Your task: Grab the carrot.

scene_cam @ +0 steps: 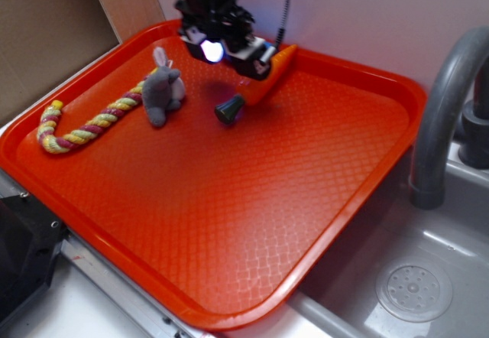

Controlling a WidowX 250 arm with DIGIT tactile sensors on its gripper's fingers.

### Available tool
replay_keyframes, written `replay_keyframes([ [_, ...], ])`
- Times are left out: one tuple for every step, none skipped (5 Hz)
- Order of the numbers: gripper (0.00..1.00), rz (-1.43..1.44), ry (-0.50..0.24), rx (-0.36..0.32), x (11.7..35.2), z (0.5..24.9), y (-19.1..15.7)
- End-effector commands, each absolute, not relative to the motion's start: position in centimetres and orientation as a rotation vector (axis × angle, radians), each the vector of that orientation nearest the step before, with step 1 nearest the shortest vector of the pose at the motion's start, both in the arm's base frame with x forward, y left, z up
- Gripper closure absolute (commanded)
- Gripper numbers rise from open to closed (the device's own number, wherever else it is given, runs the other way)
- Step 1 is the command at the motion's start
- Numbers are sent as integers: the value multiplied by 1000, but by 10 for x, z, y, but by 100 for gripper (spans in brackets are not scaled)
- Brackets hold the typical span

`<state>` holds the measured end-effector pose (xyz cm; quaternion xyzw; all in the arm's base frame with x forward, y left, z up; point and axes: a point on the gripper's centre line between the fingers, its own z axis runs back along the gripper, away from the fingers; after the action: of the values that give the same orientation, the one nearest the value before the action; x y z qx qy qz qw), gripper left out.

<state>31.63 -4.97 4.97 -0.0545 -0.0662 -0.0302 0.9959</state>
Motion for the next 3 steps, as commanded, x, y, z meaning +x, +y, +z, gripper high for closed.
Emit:
replay_keyframes([
  [0,-188,-188,-135,334,56,-78],
  [0,-195,-157,-104,336,47,-80],
  [4,-182,-113,-65,337,37,-80],
])
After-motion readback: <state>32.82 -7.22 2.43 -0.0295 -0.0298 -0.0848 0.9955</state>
